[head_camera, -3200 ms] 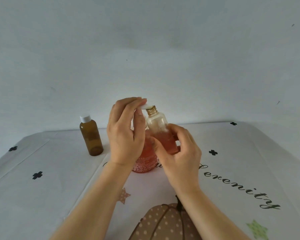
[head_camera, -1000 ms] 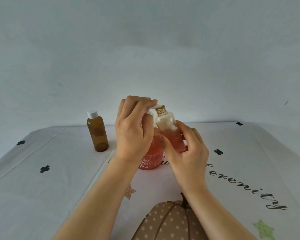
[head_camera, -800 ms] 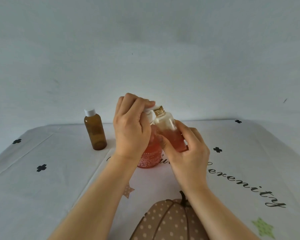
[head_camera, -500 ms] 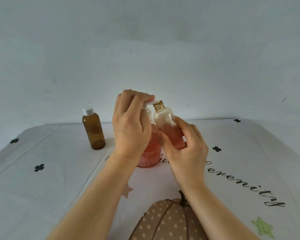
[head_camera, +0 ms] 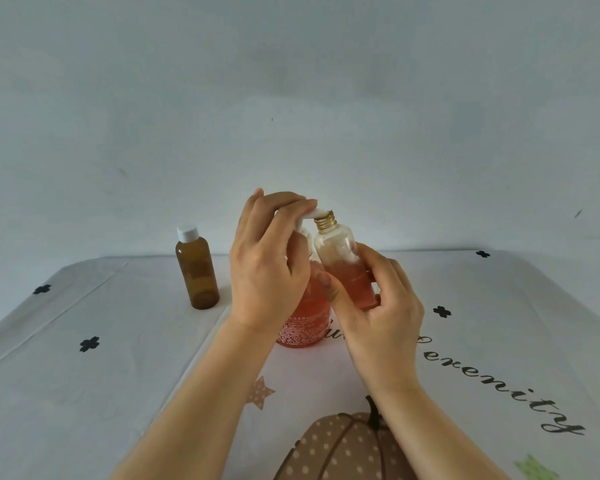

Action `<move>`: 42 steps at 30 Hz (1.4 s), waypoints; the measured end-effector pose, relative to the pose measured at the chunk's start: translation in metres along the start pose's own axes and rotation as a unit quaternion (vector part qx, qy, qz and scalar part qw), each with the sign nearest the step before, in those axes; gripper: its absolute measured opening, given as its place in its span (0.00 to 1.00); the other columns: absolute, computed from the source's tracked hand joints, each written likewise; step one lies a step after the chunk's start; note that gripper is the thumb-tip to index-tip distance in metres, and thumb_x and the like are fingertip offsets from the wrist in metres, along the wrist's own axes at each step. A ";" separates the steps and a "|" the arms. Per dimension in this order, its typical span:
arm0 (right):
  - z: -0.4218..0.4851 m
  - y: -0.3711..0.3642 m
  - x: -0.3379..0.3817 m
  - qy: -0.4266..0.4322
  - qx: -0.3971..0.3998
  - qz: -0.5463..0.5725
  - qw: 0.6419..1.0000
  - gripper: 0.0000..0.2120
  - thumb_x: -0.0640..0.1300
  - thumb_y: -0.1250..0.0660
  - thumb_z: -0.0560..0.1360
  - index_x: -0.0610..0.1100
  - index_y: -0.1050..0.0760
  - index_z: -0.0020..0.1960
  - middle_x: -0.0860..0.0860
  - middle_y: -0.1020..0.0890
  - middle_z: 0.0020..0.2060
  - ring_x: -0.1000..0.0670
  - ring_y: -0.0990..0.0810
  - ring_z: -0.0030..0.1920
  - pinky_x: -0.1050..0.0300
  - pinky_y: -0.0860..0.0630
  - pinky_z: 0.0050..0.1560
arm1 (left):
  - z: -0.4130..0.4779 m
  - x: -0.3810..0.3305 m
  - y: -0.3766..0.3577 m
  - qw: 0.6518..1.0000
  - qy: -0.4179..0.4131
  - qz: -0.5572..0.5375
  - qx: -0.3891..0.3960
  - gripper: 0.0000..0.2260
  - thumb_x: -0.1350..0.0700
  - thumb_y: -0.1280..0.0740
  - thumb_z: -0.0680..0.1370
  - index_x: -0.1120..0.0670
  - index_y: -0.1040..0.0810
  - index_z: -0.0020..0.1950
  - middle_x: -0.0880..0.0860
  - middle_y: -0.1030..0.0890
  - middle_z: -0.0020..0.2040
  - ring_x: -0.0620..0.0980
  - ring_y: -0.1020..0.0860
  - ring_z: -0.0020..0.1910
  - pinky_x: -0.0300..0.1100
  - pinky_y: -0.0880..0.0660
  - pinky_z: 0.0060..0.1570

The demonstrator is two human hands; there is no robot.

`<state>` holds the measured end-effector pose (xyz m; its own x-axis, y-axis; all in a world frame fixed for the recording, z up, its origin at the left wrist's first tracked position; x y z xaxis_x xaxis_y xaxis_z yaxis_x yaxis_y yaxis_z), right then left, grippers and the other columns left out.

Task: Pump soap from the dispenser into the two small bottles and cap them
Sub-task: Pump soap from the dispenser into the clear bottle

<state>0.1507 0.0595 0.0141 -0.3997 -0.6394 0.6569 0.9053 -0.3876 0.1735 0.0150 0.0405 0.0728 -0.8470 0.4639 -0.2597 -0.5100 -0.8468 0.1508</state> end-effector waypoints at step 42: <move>-0.004 -0.002 -0.002 -0.085 0.049 -0.008 0.995 0.29 0.72 0.36 0.67 0.55 0.25 0.61 0.58 0.19 0.52 0.55 0.19 0.50 0.49 0.19 0.51 | 0.054 0.019 -0.035 0.832 0.435 -0.151 0.309 0.18 0.69 0.44 0.74 0.51 0.19 0.45 0.50 0.18 0.46 0.48 0.22 0.44 0.37 0.32 0.32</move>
<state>0.1492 0.0593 0.0097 -0.3914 -0.5090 0.7666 0.9122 -0.3242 0.2505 0.0081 0.0928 0.1136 -0.3741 0.0398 -0.9265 -0.8872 -0.3061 0.3451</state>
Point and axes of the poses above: each hand's wrist, its own z-axis towards the middle knuckle, its own y-axis out of the back of the hand, x = y × z, the point moved 4 cm from there along z, towards the middle knuckle
